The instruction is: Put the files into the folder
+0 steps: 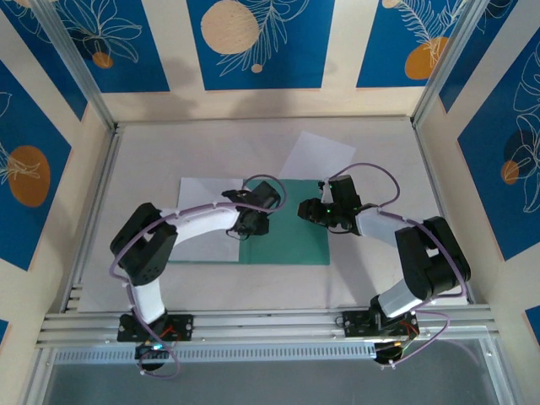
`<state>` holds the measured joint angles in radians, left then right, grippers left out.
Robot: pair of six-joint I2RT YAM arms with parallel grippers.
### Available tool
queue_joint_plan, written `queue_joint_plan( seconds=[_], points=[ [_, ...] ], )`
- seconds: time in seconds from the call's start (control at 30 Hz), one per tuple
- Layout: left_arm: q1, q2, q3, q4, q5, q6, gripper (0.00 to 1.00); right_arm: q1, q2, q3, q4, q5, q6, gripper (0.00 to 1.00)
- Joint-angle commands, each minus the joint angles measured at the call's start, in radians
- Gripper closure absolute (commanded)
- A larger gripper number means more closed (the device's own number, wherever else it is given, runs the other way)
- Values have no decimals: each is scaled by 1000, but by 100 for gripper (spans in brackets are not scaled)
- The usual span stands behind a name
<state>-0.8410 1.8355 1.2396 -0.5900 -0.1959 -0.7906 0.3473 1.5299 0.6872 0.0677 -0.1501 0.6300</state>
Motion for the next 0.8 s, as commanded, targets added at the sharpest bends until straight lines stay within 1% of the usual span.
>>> queue_joint_plan(
  seconds=[0.0,0.17,0.23,0.33,0.6,0.77],
  points=[
    [-32,41,53,-68,-25,-22,73,4,15,11,-1,-9,-1,57],
    [-32,41,48,-62,-57,-46,72,2,39,15,-15,-11,8,58],
    [-32,35,47,-74,-82,-53,71,3,39,16,-16,-8,7,58],
    [-30,34,37,-67,-86,-56,69,2,40,15,-22,5,-2,58],
    [-24,51,26,-48,-74,-55,77,1,63,25,-22,-5,1,58],
    [-17,56,23,-47,-73,-49,77,0,73,31,-21,-8,0,58]
  ],
)
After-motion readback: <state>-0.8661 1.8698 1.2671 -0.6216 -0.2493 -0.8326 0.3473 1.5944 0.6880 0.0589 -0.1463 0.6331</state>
